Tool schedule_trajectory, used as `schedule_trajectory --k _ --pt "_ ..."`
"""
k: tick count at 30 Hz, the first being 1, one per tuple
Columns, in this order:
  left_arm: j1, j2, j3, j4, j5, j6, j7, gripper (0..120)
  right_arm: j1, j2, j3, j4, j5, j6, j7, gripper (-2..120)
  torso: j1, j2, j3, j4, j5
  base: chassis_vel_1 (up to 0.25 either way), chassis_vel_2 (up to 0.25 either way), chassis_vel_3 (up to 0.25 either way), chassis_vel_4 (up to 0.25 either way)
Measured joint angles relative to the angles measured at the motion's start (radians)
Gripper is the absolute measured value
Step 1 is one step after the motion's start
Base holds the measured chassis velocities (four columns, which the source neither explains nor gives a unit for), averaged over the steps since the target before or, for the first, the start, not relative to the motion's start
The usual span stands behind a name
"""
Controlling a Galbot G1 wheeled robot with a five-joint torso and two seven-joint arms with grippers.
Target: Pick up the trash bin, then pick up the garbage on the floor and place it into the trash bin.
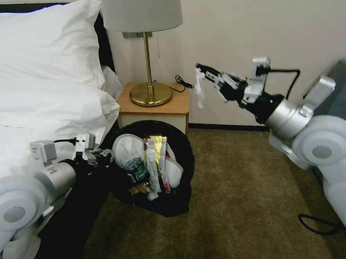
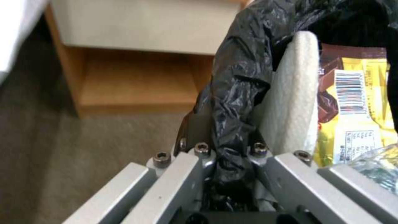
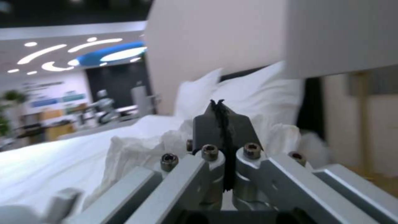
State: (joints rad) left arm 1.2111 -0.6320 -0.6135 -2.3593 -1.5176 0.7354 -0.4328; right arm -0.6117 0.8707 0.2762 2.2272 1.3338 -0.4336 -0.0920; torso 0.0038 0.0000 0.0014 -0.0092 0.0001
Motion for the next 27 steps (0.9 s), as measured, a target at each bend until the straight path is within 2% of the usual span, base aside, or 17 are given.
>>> schedule_trajectory --k 6,9,10,11,17,19,21,27 --pt "-0.017 0.013 0.064 0.002 -0.089 0.0 -0.046 1 -0.011 -0.012 -0.125 0.059 0.011 -0.016 -0.002 0 0.0 0.0 0.0 -0.0002 0.0001 0.0 0.0 0.0 0.0" --pt "-0.018 0.013 0.067 0.001 -0.094 0.0 -0.05 1 -0.015 -0.014 -0.13 0.062 0.009 -0.016 -0.002 0 0.0 0.0 0.0 -0.0001 0.0 0.0 0.0 0.0 0.0" --pt "-0.018 0.016 0.074 -0.001 -0.127 0.0 -0.071 1 -0.04 -0.023 -0.164 0.08 -0.004 -0.024 -0.003 0 0.0 0.0 0.0 -0.0003 -0.0001 0.0 0.0 0.0 0.0" --pt "-0.016 0.02 0.074 -0.005 -0.155 0.0 -0.09 1 -0.062 -0.031 -0.187 0.089 -0.021 -0.034 -0.004 0 0.0 0.0 0.0 -0.0006 -0.0002 0.0 0.0 0.0 0.0" --pt "-0.015 0.03 0.062 -0.005 -0.18 0.0 -0.108 1 -0.106 -0.051 -0.215 0.096 -0.059 -0.052 -0.021 0 0.0 0.0 0.0 -0.0007 -0.0002 0.0 0.0 0.0 0.0" --pt "-0.021 0.031 0.052 -0.004 -0.239 0.0 -0.159 1 -0.128 -0.064 -0.228 0.096 -0.09 -0.064 -0.04 0 0.0 0.0 0.0 -0.0006 -0.0001 0.0 0.0 0.0 0.0" --pt "-0.023 0.03 0.049 -0.005 -0.261 0.0 -0.18 1 -0.133 -0.067 -0.236 0.094 -0.104 -0.069 -0.048 0 0.0 0.0 0.0 -0.0006 0.0 0.0 0.0 0.0 0.0" --pt "-0.021 0.027 0.035 -0.008 -0.28 0.0 -0.201 1 -0.135 -0.071 -0.262 0.075 -0.199 -0.071 -0.077 0 0.0 0.0 0.0 -0.0007 -0.0001 0.0 0.0 0.0 0.0"
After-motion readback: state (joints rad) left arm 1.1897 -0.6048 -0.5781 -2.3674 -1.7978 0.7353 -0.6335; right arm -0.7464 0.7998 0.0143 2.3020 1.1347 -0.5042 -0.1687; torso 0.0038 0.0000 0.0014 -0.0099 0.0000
